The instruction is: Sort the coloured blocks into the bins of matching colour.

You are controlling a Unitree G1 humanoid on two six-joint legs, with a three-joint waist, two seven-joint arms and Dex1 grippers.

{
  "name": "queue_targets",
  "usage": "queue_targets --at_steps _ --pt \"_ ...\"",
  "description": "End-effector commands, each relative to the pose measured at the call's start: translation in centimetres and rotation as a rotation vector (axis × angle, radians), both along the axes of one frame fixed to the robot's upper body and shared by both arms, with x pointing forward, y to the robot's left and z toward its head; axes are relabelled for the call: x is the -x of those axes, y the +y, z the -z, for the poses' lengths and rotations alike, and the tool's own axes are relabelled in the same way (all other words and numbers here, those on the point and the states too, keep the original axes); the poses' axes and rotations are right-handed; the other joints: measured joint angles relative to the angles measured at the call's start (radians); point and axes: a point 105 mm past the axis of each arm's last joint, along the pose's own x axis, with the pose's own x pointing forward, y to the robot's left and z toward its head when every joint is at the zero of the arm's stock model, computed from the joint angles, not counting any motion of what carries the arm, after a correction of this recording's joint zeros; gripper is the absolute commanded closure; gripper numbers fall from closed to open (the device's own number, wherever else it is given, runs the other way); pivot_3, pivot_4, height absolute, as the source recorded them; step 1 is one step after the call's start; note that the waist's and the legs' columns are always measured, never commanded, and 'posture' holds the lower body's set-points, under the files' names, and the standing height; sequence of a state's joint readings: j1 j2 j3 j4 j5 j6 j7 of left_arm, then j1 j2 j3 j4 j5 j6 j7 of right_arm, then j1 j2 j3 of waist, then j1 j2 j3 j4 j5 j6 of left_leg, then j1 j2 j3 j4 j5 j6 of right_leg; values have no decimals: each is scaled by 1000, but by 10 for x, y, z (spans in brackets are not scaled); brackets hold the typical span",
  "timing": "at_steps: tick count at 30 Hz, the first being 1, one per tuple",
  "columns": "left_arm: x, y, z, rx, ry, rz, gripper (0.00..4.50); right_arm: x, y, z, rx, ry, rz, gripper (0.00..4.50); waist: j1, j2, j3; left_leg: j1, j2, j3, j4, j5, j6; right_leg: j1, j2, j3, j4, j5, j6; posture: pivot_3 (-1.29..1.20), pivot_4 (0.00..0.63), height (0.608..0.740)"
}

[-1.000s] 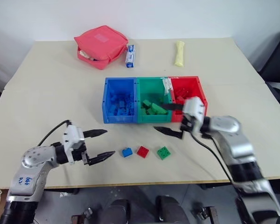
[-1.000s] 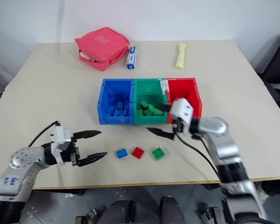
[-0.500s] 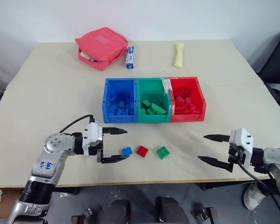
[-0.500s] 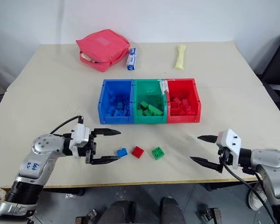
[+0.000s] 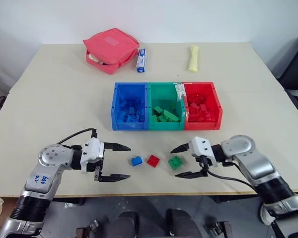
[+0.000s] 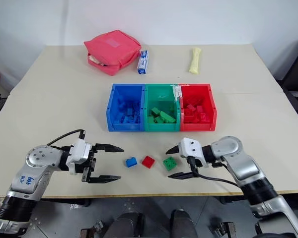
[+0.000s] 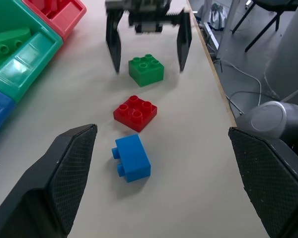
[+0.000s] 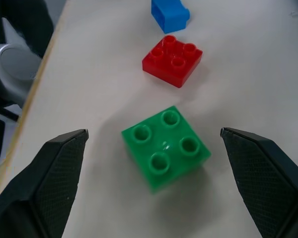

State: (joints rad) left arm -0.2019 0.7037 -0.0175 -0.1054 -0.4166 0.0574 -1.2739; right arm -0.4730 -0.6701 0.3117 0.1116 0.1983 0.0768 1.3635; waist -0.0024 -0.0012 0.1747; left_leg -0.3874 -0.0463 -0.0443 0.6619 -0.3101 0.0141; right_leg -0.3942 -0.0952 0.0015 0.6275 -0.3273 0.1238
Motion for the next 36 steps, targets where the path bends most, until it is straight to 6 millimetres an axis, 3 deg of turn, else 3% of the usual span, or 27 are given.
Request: queue_targets --at_steps 1,6,7,11,14,18,24,32,36 --pt "3 3 -9 6 -40 -11 0 -1 0 0 12 -11 -53 928 0 0 0 0 0 0 0 0 0 0 0 0 0 0 0 0 150 740" --pt "2 3 -14 37 -53 -33 0 -1 -3 -4 -16 -23 -48 2596 0 0 0 0 0 0 0 0 0 0 0 0 0 0 0 0 150 740" --pt "1 2 -16 49 -56 -41 0 -3 -4 -7 -26 -44 -40 2720 0 0 0 0 0 0 0 0 0 0 0 0 0 0 0 0 150 740" --pt "-7 -1 -25 159 -61 -135 0 -12 -3 -36 -112 -95 31 2725 0 0 0 0 0 0 0 0 0 0 0 0 0 0 0 0 150 740" --pt "-15 7 -29 247 -51 -255 0 -41 3 -77 -242 -141 189 2725 -5 0 0 0 0 0 1 0 0 -1 0 0 1 0 0 0 150 740" --pt "-21 21 -28 283 -45 -357 0 -76 8 -114 -340 -193 348 2725 -15 1 0 0 1 0 0 1 -2 -2 1 0 3 0 0 0 150 740" --pt "-21 32 -29 295 -45 -417 0 -125 7 -130 -317 -318 577 2725 -13 1 0 -1 -1 0 0 0 -2 -3 0 0 4 0 0 0 150 740" --pt "-19 30 -28 295 -47 -418 0 -118 13 -131 -381 -290 513 112 -20 1 0 -3 -2 1 0 1 -1 -7 -1 0 10 0 0 0 150 740" --pt "-21 36 -26 272 -28 -417 0 -76 -3 -128 -427 -251 323 49 -14 0 0 -3 -2 0 0 1 -1 -7 -1 0 11 0 0 0 150 740"
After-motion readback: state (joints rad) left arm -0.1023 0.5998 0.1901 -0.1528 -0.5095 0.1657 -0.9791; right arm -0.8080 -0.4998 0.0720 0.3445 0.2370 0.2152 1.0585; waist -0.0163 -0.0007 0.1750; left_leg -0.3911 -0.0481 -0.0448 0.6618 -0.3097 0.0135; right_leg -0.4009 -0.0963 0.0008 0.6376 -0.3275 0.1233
